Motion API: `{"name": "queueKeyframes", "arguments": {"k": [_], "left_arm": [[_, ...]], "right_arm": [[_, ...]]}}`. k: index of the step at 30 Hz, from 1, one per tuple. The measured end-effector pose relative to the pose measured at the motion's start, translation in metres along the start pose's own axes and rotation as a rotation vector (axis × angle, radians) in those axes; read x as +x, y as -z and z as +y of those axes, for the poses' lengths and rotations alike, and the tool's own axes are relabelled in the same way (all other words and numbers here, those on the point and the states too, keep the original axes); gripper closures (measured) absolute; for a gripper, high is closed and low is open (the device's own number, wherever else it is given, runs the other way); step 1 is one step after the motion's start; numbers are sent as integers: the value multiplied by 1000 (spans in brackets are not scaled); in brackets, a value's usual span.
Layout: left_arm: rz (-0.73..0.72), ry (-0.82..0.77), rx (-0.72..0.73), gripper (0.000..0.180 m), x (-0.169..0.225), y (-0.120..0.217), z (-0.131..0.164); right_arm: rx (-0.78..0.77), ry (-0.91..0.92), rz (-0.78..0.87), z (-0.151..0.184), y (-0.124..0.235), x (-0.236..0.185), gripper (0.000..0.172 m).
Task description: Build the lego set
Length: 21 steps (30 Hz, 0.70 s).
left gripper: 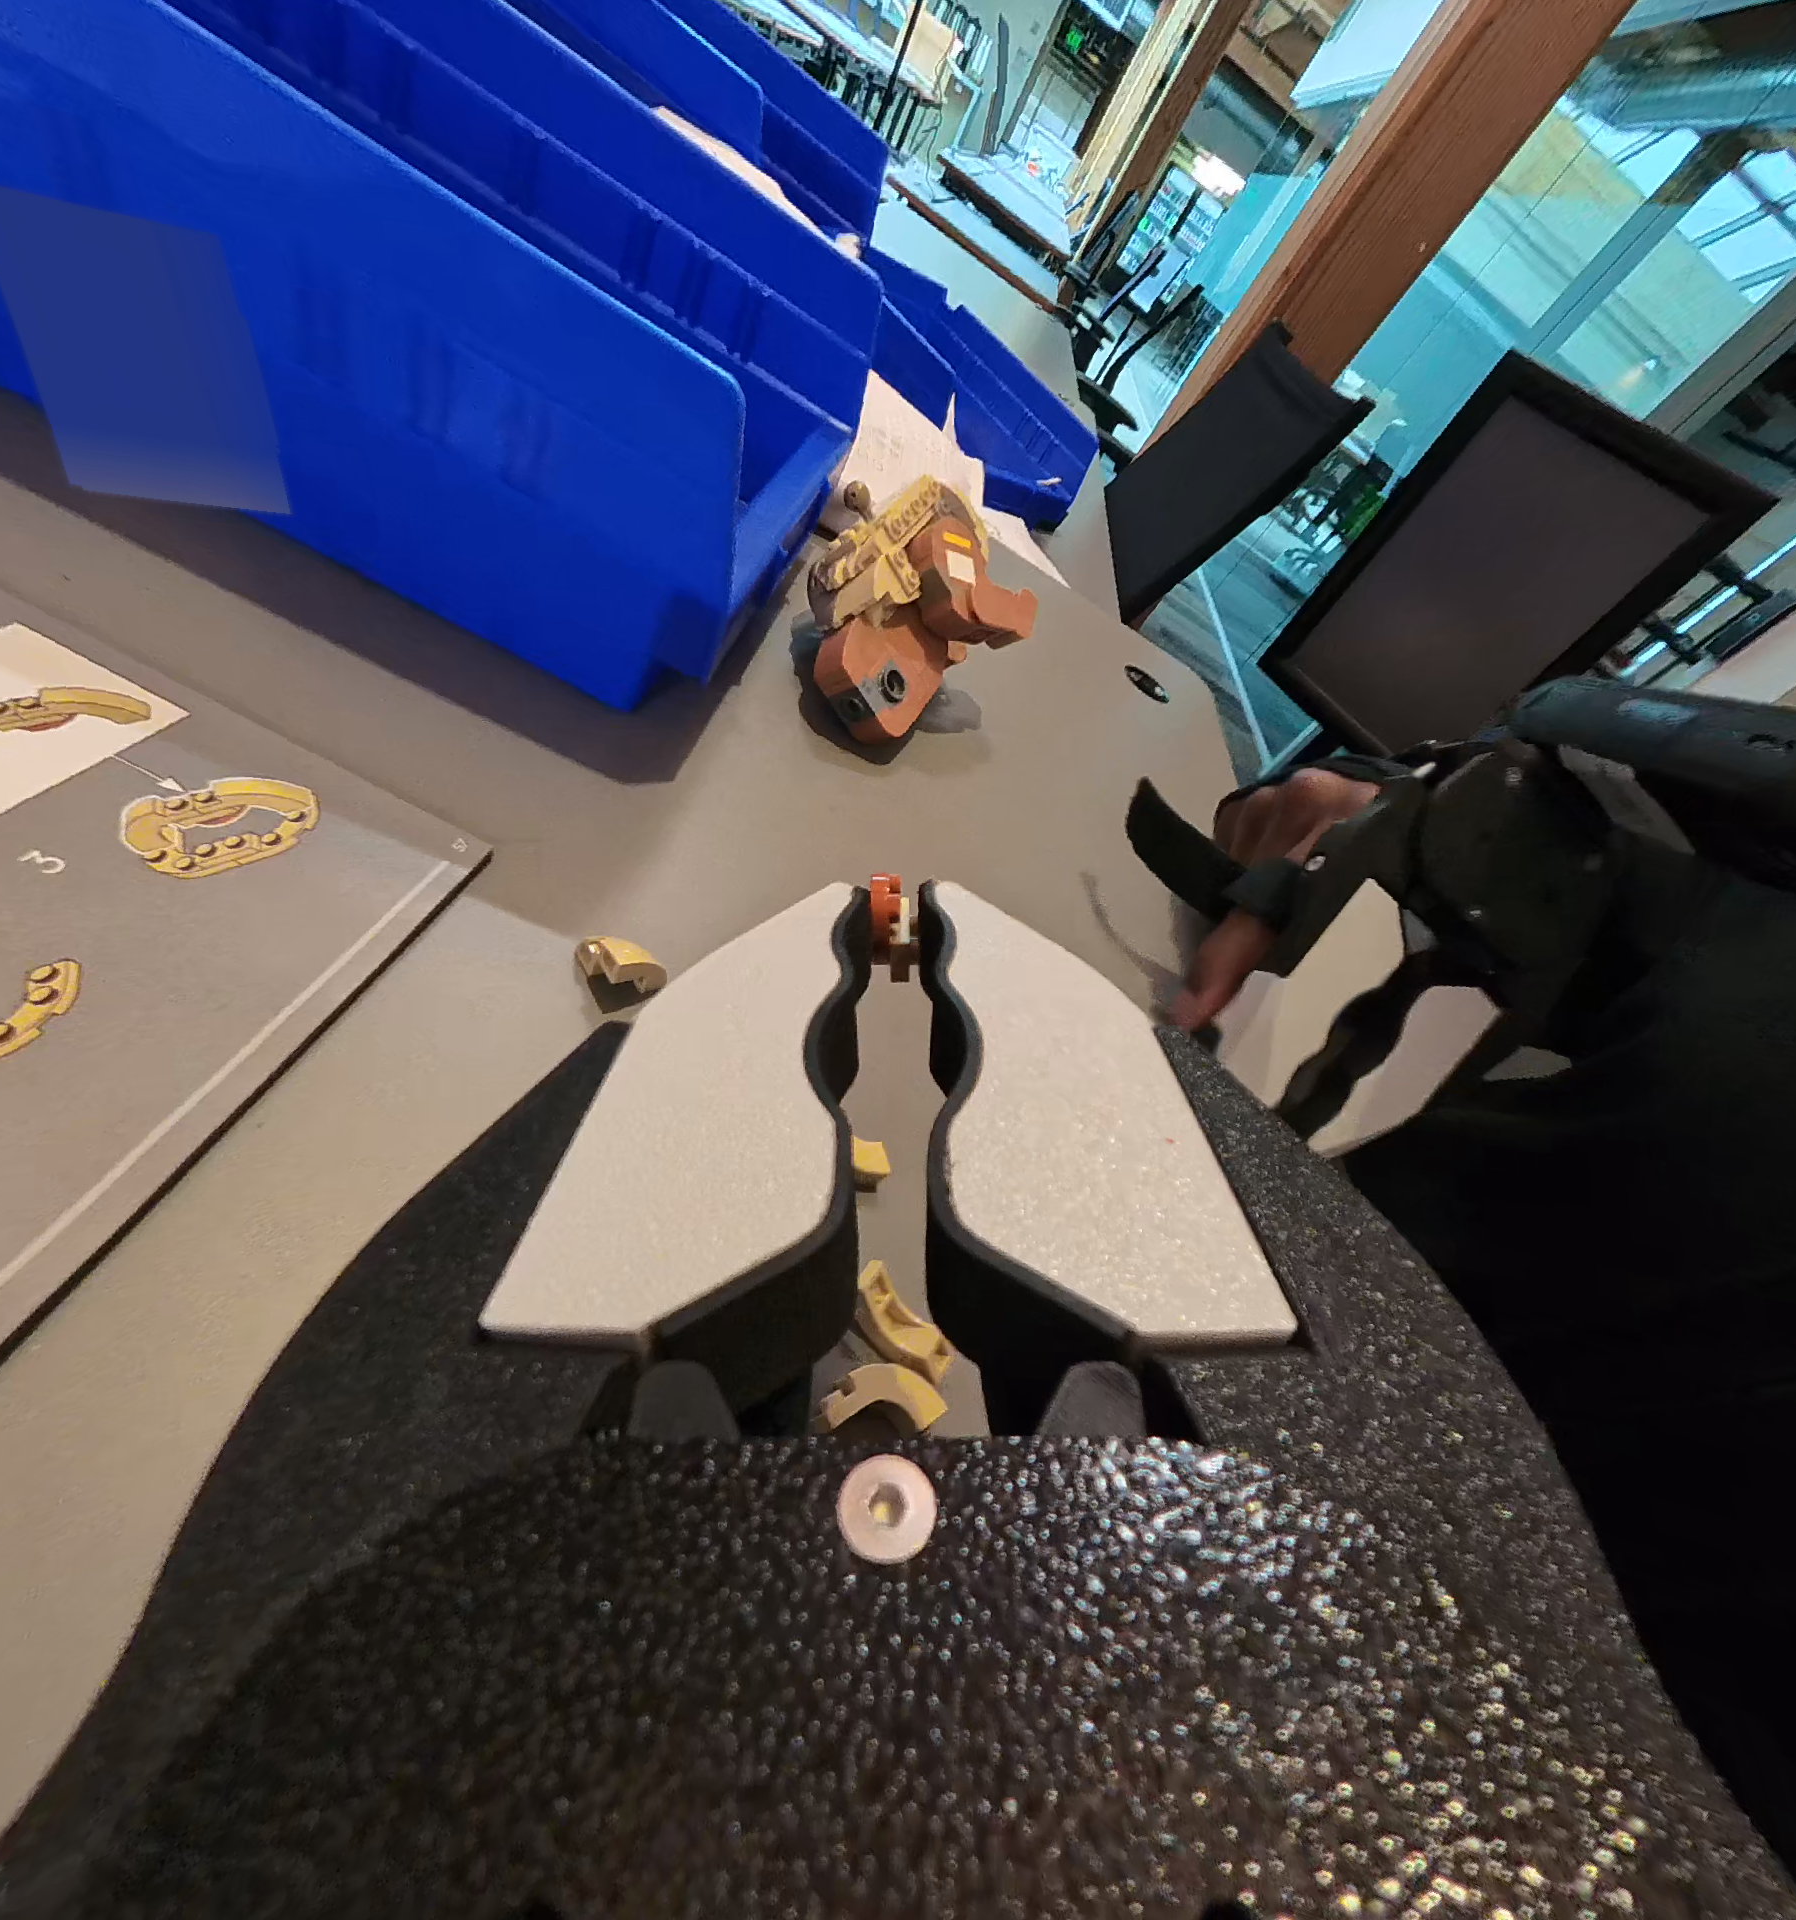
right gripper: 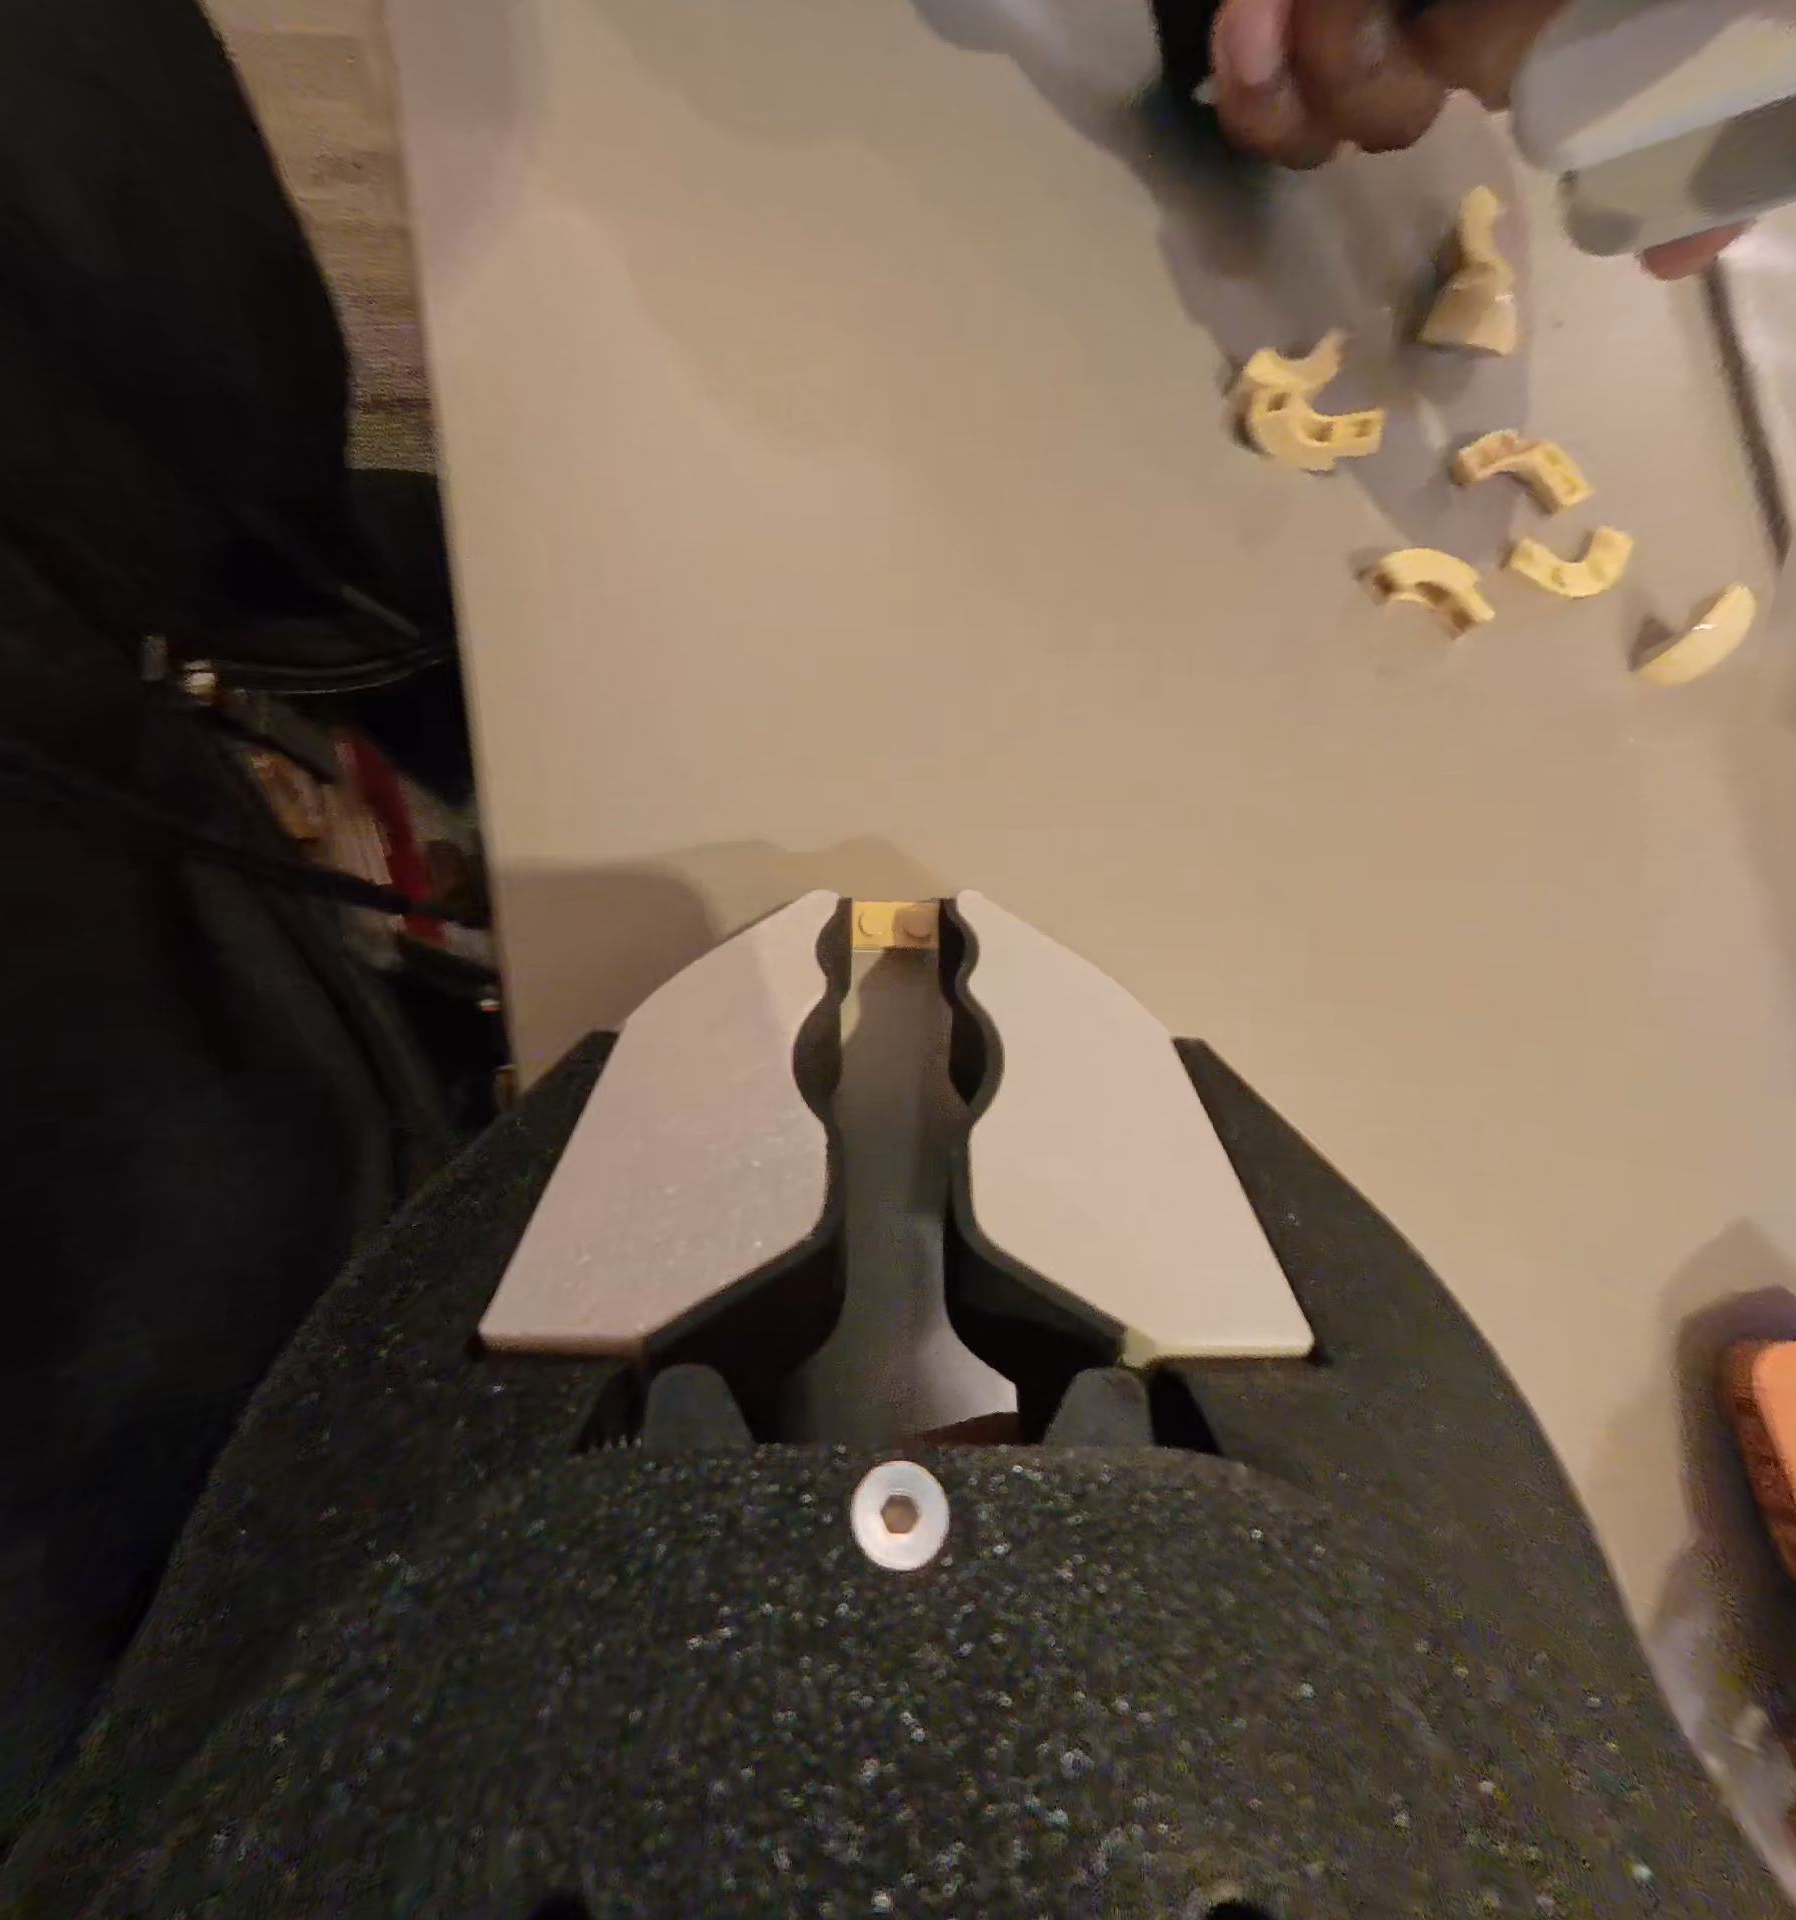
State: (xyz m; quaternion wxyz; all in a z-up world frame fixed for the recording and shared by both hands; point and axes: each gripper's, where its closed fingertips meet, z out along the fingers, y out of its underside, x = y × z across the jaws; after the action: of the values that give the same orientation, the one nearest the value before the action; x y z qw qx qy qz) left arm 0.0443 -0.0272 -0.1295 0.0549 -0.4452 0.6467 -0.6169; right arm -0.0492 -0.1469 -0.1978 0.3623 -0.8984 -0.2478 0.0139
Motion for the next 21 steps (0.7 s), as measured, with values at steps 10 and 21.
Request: {"name": "queueKeyframes", "arguments": {"k": [10,21], "left_arm": [[225,135,98,173,16,15,-13],[343,265,175,173,16,28,-24]], "right_arm": [[-9,7,216,-19,-25,92,156],[20,58,229,-31,-41,127,145]]}}
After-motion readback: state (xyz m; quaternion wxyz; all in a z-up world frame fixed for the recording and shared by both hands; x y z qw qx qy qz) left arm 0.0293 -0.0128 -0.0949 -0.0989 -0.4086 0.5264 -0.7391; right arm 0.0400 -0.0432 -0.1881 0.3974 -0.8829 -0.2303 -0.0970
